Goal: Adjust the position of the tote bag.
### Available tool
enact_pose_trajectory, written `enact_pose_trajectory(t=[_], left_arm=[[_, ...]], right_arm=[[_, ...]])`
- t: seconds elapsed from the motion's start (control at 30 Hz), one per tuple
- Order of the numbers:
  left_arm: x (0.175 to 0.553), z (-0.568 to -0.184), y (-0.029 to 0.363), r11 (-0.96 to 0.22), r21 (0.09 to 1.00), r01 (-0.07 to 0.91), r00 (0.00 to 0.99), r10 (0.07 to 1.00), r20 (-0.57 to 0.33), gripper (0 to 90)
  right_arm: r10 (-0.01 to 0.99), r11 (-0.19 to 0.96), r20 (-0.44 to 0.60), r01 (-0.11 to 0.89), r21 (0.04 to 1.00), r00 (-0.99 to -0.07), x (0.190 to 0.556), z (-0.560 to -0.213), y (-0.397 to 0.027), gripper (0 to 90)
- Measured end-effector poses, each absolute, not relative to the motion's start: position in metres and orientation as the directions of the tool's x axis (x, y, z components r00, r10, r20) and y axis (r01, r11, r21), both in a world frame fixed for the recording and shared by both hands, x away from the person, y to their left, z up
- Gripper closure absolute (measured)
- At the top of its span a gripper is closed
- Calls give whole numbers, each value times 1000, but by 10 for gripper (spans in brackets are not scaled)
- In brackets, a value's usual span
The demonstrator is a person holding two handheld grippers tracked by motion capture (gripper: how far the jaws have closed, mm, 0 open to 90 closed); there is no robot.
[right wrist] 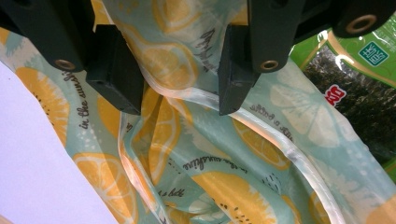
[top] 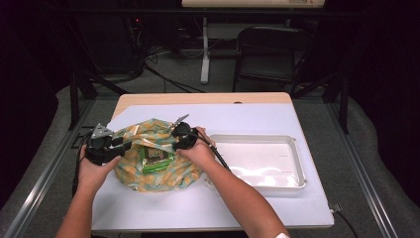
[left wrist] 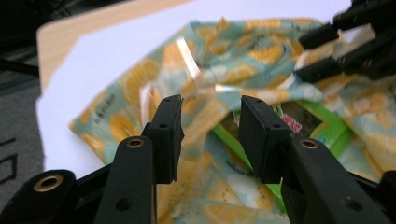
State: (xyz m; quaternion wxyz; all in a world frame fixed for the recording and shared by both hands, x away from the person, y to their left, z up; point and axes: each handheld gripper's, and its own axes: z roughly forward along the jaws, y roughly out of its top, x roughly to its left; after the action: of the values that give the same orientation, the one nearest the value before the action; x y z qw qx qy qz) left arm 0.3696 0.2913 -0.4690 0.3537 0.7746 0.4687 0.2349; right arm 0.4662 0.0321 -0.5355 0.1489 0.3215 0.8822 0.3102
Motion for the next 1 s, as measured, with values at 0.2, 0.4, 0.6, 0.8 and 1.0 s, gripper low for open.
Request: enact_pose_trajectory(t=[0.2, 0.4, 0.6, 0.8, 1.0], left_arm=[[392, -477, 284, -332, 737, 589, 458, 888, 34, 549], [408, -499, 278, -367, 682, 633, 455, 889, 57, 538], [420, -510, 279, -357, 677, 644, 394, 913, 107, 495], [430, -520, 282, -359, 667, 653, 383, 916, 119, 492], [438, -527, 284, -350, 663, 662, 386, 917, 99, 491]], right_arm=[[662, 598, -70, 470, 648, -746, 464, -535, 34, 509], [666, 590, -61, 475, 653, -744, 466, -536, 33, 510], [664, 590, -59, 474, 654, -745, 467, -537, 31, 510], [670, 578, -49, 479, 660, -741, 467, -537, 31, 510], [665, 586, -50, 479, 653, -745, 467, -536, 31, 511]])
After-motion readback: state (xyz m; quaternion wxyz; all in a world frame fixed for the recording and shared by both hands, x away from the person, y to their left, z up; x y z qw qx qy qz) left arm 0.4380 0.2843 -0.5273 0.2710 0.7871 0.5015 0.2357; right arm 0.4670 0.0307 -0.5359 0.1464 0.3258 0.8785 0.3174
